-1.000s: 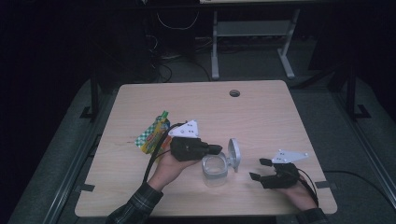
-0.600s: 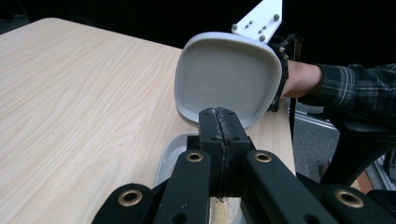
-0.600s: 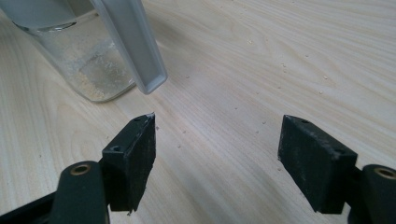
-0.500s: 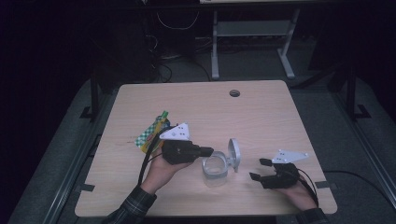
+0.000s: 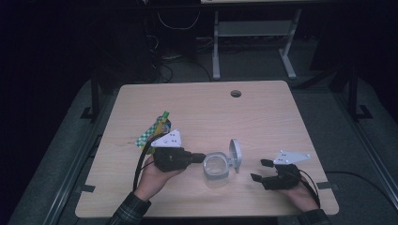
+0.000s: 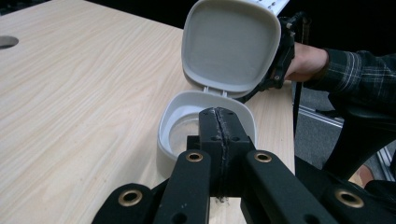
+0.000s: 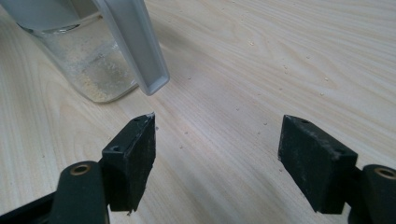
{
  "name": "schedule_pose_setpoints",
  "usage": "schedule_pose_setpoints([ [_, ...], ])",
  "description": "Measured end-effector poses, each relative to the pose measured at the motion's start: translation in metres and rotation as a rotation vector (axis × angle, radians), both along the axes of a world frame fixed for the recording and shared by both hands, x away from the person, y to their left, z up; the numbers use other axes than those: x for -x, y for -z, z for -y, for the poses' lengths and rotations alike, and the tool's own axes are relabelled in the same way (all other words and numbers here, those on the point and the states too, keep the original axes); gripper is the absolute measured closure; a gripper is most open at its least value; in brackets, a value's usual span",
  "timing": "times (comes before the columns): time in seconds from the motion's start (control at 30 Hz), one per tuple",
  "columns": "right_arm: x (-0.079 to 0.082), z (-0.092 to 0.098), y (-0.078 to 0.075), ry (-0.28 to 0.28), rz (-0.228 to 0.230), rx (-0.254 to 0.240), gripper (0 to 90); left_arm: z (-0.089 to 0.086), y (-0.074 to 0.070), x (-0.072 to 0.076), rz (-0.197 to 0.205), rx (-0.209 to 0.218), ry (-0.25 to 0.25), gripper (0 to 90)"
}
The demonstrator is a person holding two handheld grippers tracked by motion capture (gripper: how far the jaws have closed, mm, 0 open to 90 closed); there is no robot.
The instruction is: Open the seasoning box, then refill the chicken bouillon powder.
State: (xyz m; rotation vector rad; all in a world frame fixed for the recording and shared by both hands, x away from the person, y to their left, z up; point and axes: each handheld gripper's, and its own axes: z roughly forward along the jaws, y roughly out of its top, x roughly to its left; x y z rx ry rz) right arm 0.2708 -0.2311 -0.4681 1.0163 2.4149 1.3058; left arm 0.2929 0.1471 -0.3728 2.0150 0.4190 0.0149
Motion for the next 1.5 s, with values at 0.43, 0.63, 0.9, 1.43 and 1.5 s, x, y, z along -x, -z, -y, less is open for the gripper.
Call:
schedule_pose_setpoints([
  [0.43,0.000,-0.001,0.000,-0.001,-0.004,-0.001,27.0,-0.028,0.012,0.016,-0.033,-0.004,-0.058,86.0],
  [0.63,0.000,-0.001,0.000,-0.005,-0.004,0.001,27.0,-0.043,0.018,0.024,-0.044,-0.018,-0.091,83.4],
  [0.9,0.000,-0.001,0.001,-0.004,-0.005,0.001,27.0,-0.065,0.024,0.034,-0.055,-0.029,-0.154,78.2],
  [1.43,0.000,-0.003,0.001,-0.011,-0.008,0.008,27.1,-0.126,0.027,0.046,-0.043,-0.024,-0.363,53.7],
  [1.5,-0.001,-0.003,0.001,-0.010,-0.010,0.009,27.1,-0.130,0.027,0.043,-0.042,-0.020,-0.384,49.3],
])
